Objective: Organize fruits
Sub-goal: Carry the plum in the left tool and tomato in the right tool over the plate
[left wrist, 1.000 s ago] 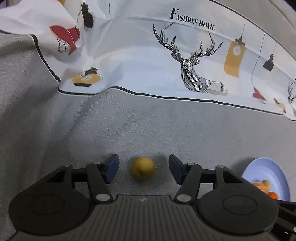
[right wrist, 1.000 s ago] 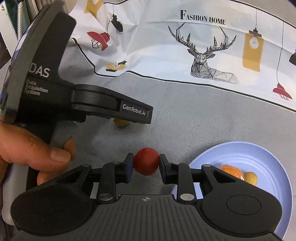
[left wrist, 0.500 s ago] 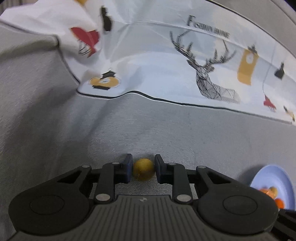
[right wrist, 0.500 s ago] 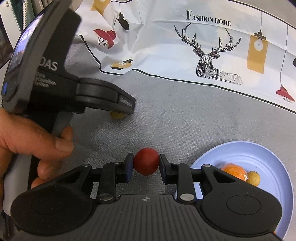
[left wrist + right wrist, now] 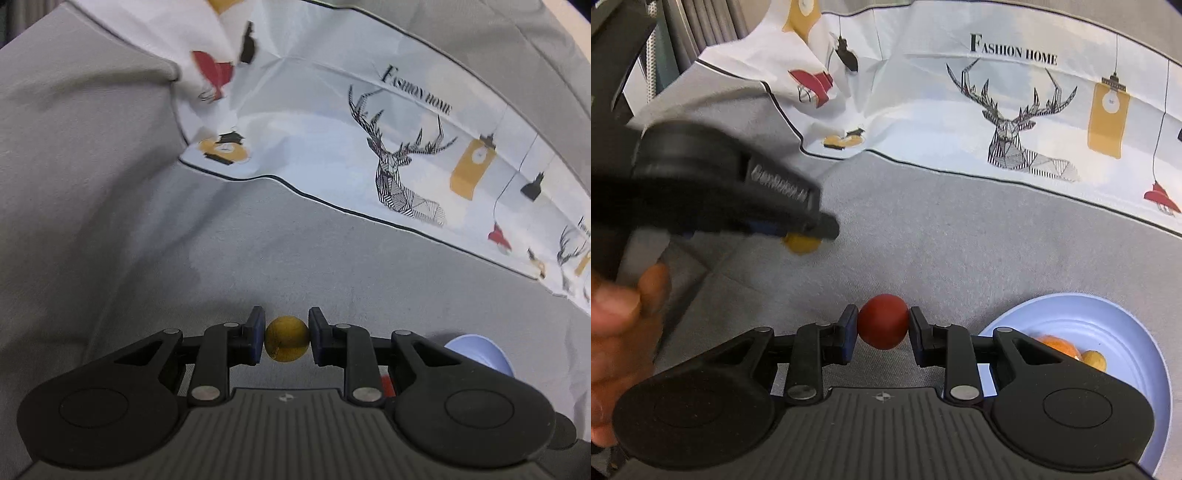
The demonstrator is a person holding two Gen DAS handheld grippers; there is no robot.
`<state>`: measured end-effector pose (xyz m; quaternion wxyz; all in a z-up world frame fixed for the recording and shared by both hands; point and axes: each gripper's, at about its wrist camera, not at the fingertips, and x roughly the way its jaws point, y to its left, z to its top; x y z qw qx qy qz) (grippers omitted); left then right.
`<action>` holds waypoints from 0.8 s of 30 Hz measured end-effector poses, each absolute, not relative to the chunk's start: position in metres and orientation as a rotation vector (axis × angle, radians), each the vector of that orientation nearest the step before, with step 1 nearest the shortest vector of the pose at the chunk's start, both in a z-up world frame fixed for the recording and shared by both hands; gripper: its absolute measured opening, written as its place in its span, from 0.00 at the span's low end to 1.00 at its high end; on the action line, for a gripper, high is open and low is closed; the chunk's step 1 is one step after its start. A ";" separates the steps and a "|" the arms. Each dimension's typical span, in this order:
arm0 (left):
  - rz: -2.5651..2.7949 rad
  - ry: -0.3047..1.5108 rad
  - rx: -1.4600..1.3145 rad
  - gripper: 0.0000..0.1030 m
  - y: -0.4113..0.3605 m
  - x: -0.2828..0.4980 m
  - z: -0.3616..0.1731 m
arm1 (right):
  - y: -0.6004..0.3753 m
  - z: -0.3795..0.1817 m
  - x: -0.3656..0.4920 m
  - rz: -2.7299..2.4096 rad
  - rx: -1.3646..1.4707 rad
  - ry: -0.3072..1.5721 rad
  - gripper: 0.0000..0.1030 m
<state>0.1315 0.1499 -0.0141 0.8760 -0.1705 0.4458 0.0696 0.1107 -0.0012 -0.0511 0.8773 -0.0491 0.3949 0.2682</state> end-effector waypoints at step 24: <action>0.004 0.842 -0.154 0.27 0.041 0.088 -0.003 | -0.137 -0.025 0.088 0.397 -0.037 0.728 0.30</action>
